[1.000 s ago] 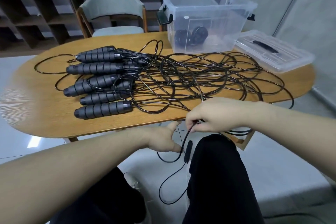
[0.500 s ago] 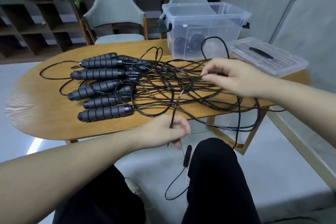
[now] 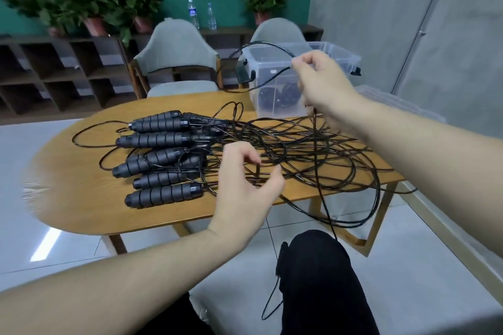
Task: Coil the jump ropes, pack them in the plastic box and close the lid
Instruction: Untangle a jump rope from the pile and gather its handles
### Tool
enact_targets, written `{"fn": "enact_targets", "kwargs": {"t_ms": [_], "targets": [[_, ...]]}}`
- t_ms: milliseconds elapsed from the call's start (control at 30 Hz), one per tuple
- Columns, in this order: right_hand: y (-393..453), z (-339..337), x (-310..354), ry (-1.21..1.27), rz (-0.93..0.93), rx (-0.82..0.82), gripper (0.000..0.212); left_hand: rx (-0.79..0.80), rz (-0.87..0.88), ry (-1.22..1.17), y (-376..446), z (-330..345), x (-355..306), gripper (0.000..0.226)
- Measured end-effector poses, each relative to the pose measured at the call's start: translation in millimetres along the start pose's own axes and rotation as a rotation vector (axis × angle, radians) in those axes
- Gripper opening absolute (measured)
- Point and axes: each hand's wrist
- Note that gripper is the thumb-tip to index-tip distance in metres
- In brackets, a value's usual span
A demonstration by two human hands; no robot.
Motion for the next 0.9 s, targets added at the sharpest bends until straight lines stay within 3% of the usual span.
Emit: {"fn": "enact_targets", "kwargs": {"t_ms": [67,100,167,200,300,400,533,633,800,900], "targets": [[1.1,8.6,11.1,0.148,0.073,-0.023,0.017,0.417,-0.248,-0.132,-7.7,14.3,-10.2,0.035],[0.5,12.5,16.5,0.210,0.106,-0.024,0.020,0.557,-0.337,-0.129,-7.7,23.7,-11.5,0.047],[-1.5,19.5,25.1,0.321,0.156,-0.023,0.021,0.660,-0.386,-0.141,-4.1,39.6,-15.0,0.068],[-1.9,22.6,28.3,0.375,0.171,-0.027,0.021,0.672,-0.384,-0.158,-0.5,44.6,-17.0,0.067],[-1.1,24.5,33.4,0.499,0.197,-0.028,0.018,0.705,-0.381,-0.114,10.9,48.3,-23.0,0.033],[-1.2,17.7,36.1,0.567,0.280,0.031,0.023,0.609,-0.387,-0.150,21.5,40.1,-26.7,0.046],[-4.9,6.1,34.6,0.493,0.426,0.116,0.007,0.413,-0.409,-0.143,40.4,20.3,-11.9,0.043],[-3.7,-0.5,32.0,0.515,0.491,0.095,0.031,0.274,-0.465,-0.156,60.5,-1.4,-8.0,0.037],[-5.8,-7.2,32.9,0.257,0.439,0.044,0.037,0.290,-0.445,-0.187,101.5,-38.3,-27.4,0.025],[-9.7,-5.6,33.8,0.072,0.341,0.113,0.040,0.301,-0.465,-0.344,127.1,-49.7,-51.8,0.028]]}}
Point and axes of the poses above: each hand's wrist, its own y-axis towards the middle knuckle, its own z-axis out of the palm, x = y × z, and after that the axes turned 10 degrees about y, right-handed
